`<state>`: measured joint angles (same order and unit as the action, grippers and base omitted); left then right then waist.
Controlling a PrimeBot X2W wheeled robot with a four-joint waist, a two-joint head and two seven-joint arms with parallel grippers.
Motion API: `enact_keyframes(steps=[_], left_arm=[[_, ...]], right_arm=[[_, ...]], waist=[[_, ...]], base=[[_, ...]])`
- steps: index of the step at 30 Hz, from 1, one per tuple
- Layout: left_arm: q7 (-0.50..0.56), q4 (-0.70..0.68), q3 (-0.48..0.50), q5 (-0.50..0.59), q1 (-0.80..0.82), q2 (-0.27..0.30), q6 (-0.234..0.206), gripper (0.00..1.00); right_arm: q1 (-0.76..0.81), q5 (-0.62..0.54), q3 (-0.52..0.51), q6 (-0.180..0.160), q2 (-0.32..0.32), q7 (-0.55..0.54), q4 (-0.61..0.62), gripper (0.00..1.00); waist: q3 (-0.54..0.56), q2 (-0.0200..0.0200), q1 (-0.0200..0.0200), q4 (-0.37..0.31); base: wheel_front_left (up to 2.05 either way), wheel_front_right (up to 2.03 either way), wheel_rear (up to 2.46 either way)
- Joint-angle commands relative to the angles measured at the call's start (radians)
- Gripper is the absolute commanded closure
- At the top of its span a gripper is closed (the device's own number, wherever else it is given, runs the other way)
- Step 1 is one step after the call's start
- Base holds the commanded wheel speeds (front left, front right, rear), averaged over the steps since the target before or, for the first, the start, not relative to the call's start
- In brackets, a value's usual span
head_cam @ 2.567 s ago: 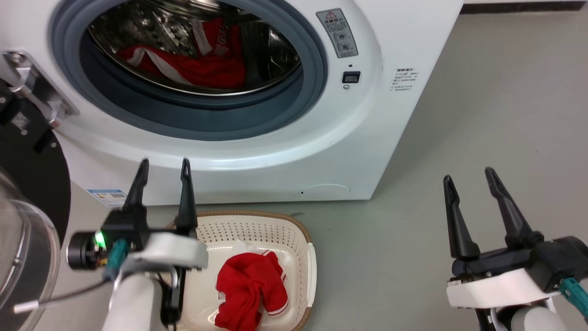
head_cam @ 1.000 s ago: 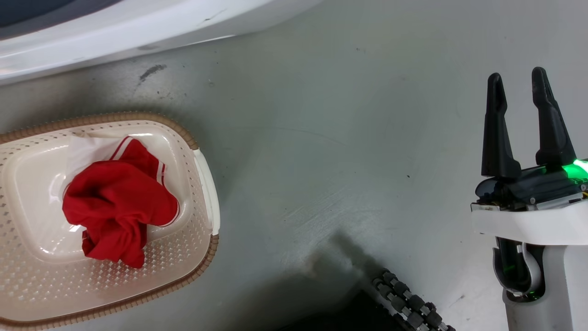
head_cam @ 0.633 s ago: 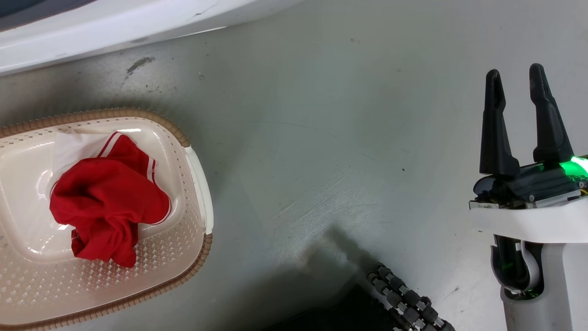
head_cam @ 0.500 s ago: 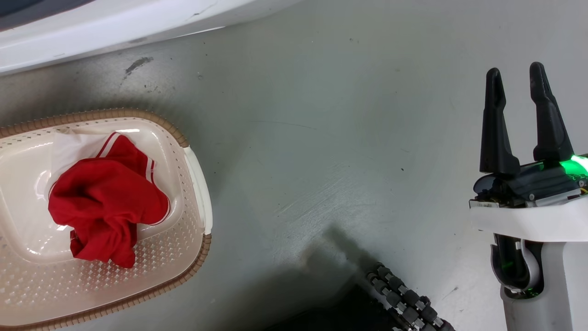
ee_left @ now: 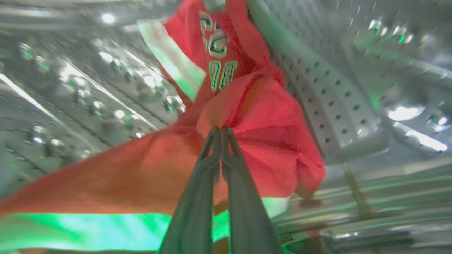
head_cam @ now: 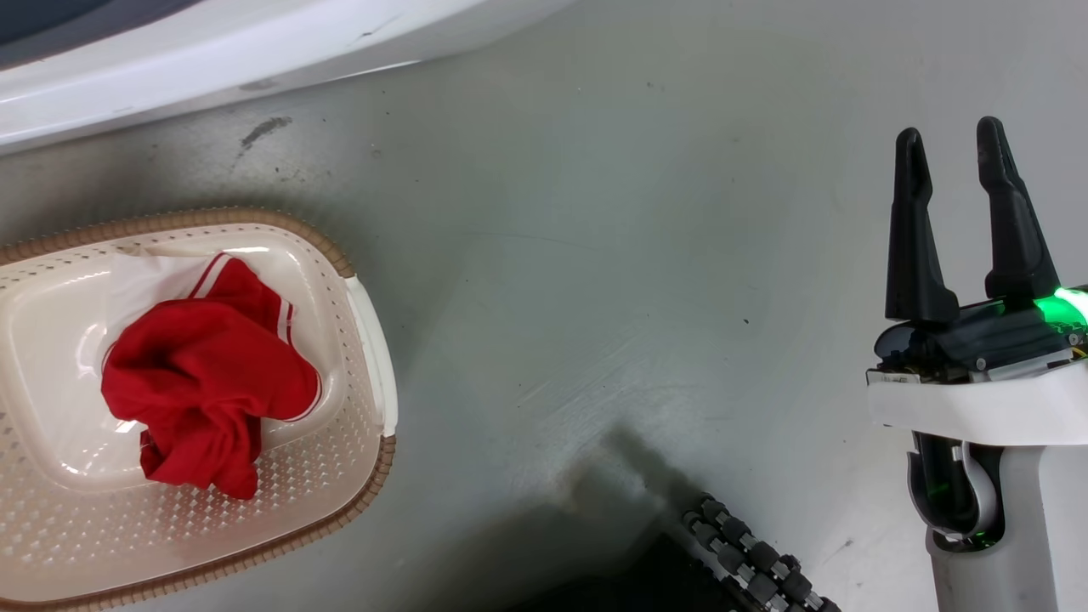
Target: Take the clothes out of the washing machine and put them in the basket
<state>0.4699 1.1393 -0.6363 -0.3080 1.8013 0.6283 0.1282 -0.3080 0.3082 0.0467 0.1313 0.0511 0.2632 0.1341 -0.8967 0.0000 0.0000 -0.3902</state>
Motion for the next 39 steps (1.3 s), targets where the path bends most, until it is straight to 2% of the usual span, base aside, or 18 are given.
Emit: enact_keyframes(steps=[1, 9, 16, 28, 39], left_arm=[[-0.025, 0.006, 0.002, -0.001, 0.009, 0.003, -0.003, 1.0], [-0.146, 0.031, -0.006, -0.016, 0.025, -0.024, -0.001, 1.0], [-0.273, 0.047, -0.003, -0.063, -0.046, -0.059, 0.0, 1.0], [-0.558, 0.094, 0.061, -0.184, -0.315, -0.171, -0.014, 1.0], [-0.723, 0.067, 0.083, -0.225, -0.514, -0.238, -0.032, 1.0]], right_arm=[[-0.007, -0.006, -0.001, -0.001, -0.002, 0.002, -0.001, 0.0], [0.002, -0.026, -0.002, -0.001, -0.002, 0.002, -0.005, 0.0], [0.011, -0.047, -0.004, -0.001, -0.002, 0.002, -0.02, 0.0], [0.069, -0.107, -0.016, -0.001, -0.001, 0.002, -0.058, 0.0], [0.117, -0.129, -0.016, -0.001, -0.001, 0.002, -0.08, 0.0]], waist=[[0.008, 0.0, 0.0, 0.006], [0.047, 0.0, 0.0, 0.044], [0.106, 0.0, 0.0, 0.071], [0.279, 0.0, 0.0, 0.138], [0.399, 0.0, 0.0, 0.161]], base=[[0.0, 0.0, 0.0], [0.0, 0.0, 0.0], [0.0, 0.0, 0.0], [0.0, 0.0, 0.0], [0.0, 0.0, 0.0]])
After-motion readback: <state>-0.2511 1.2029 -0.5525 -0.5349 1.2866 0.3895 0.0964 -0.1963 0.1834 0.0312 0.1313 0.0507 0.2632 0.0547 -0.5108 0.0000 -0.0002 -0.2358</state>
